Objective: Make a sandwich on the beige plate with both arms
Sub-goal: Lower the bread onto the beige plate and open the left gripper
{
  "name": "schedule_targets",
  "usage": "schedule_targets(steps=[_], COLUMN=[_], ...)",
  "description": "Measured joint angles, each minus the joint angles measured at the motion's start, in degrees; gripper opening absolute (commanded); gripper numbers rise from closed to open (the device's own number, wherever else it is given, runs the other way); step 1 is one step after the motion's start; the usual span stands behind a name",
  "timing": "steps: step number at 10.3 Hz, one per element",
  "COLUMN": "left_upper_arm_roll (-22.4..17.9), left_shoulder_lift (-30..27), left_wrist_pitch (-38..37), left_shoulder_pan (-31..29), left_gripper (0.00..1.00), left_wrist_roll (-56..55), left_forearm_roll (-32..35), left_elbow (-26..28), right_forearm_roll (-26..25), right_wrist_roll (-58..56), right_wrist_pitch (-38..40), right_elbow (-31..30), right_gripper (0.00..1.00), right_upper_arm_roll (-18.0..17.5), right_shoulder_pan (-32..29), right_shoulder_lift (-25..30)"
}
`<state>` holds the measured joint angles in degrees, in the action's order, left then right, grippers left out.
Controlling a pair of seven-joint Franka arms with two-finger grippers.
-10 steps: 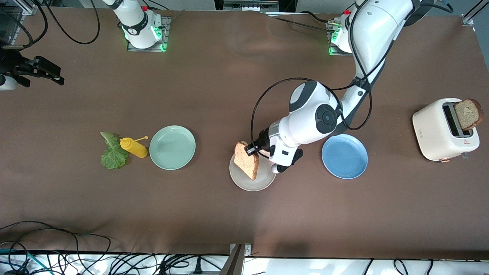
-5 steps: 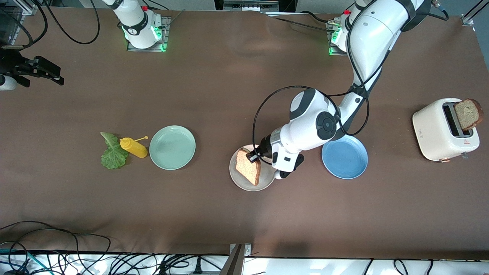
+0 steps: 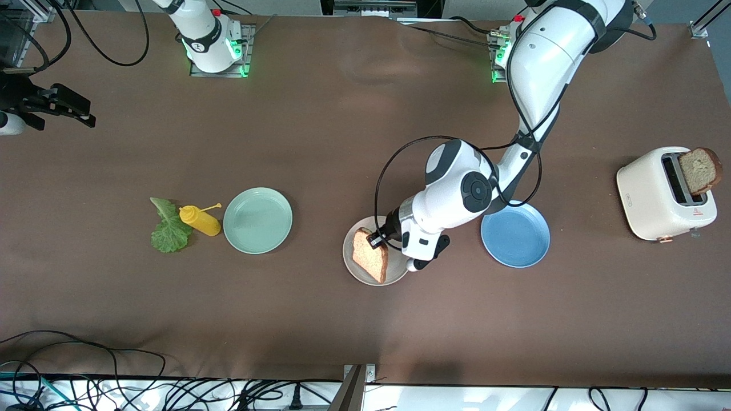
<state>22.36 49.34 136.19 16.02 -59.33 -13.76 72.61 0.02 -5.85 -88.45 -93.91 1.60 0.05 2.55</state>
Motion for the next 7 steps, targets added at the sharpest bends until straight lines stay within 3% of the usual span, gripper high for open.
schedule_targets(steps=[7], left_upper_arm_roll=[-0.98], left_shoulder_lift=[1.19], left_wrist_pitch=[0.01], left_shoulder_pan=[0.12], left_gripper=[0.0], left_wrist_roll=[0.09], left_forearm_roll=[0.0], left_elbow=[-1.09], right_forearm_roll=[-0.06], right_wrist_roll=[0.0], right_wrist_pitch=[0.0], right_elbow=[0.0], right_gripper=[1.0], right_upper_arm_roll=[0.0], right_shoulder_pan=[0.0], right_shoulder_lift=[0.0])
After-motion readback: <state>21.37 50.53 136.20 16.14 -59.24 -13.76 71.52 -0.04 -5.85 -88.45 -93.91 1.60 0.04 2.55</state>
